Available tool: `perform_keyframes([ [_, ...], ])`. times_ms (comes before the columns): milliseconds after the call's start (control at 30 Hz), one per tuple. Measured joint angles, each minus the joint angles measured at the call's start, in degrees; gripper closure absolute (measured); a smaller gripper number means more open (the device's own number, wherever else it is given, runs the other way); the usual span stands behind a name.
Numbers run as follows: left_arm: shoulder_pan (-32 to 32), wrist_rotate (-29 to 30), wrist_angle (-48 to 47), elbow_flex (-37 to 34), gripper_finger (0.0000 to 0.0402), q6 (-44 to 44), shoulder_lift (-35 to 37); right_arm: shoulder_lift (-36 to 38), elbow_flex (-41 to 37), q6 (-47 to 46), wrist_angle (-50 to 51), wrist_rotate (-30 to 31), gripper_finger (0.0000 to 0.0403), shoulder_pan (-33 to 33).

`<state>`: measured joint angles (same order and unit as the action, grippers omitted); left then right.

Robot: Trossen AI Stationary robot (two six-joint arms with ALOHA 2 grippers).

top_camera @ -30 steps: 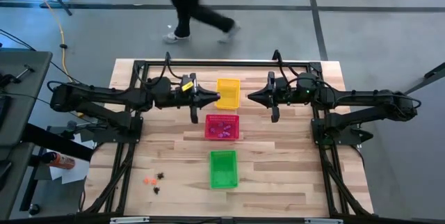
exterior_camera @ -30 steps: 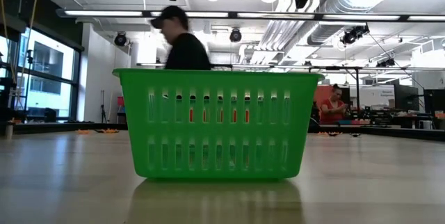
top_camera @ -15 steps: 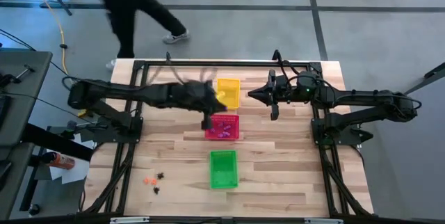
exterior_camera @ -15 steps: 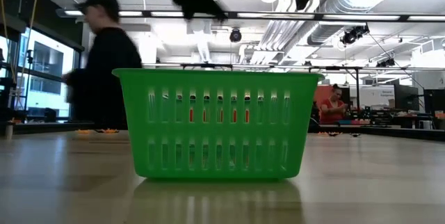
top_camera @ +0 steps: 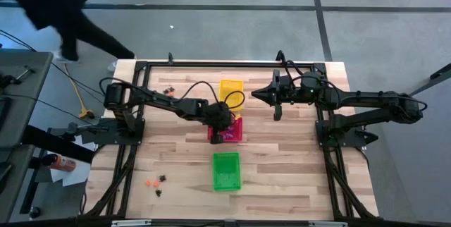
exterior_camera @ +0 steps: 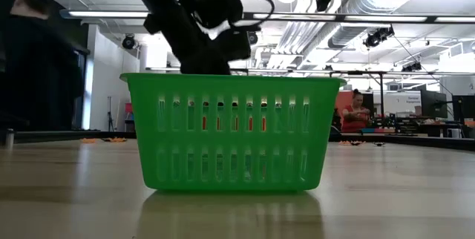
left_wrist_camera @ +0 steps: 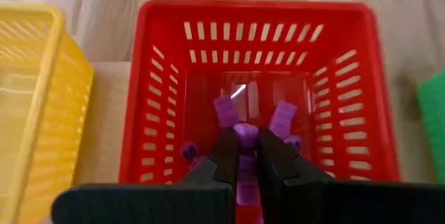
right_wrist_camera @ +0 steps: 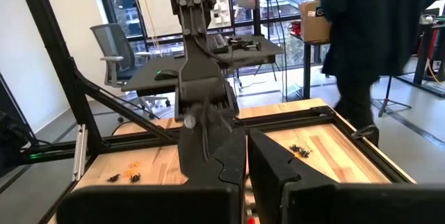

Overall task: Sort Halloween decoration
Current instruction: Put the skeleton into the red bin, then put the black spider toy into the yellow bin

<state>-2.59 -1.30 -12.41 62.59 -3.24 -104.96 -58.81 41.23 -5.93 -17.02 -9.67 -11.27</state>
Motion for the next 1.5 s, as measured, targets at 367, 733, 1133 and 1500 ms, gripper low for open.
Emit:
perform_keyframes([
  [367,-0.1,0.0,0.2,0.0,0.0355,0.1,-0.4,0.0,0.0,0.0,0.0,0.1,0.0391,0.0],
  [733,-0.1,0.0,-2.2,0.6,0.0280,4.6,-0.2,0.0,0.0,0.0,0.0,0.1,0.0391,0.0],
  [1133,-7.3,1.1,-4.6,2.9,0.0230,4.8,23.2,0.0,0.0,0.0,-1.9,0.1,0.0391,0.0],
  [1500,-6.5,-0.8,31.6,-14.4,0.0229,17.4,43.3,0.0,0.0,-1.6,-8.6,0.1,0.0391,0.1],
])
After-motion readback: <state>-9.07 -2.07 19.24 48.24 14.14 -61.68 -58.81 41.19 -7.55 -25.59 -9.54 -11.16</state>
